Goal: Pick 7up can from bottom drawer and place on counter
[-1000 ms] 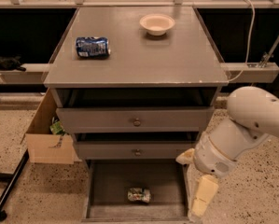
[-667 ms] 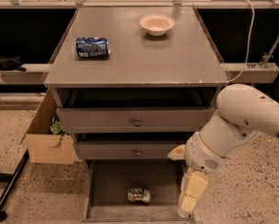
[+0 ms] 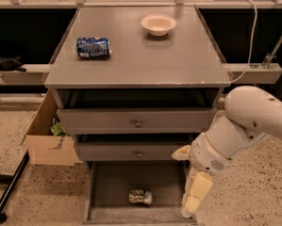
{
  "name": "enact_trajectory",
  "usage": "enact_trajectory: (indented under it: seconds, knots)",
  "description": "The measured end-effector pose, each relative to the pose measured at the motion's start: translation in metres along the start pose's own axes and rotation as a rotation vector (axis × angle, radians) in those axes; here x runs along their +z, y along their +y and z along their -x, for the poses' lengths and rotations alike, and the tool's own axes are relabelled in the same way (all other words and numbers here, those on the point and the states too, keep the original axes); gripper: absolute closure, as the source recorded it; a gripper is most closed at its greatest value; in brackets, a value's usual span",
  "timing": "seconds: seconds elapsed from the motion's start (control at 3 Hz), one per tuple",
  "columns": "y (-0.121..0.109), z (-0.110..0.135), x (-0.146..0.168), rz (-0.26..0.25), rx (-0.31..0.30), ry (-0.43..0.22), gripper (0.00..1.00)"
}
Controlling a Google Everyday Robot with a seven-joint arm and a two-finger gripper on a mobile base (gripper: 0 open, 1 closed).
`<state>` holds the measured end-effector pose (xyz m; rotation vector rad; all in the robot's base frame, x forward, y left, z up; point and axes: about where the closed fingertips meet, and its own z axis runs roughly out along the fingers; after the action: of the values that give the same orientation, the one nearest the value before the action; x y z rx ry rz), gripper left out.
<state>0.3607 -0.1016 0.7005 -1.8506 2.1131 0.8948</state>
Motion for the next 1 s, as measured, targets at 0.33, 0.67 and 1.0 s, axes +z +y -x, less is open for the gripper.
enact_trajectory:
  seconds: [0.33,0.67,1.0]
  knots:
    - [-0.012,-0.006,0.023,0.035,0.026,-0.083,0.0]
    - [-0.022,-0.038,0.076,0.204,0.115,-0.066,0.0]
    - [-0.027,-0.056,0.103,0.191,0.206,0.092,0.0]
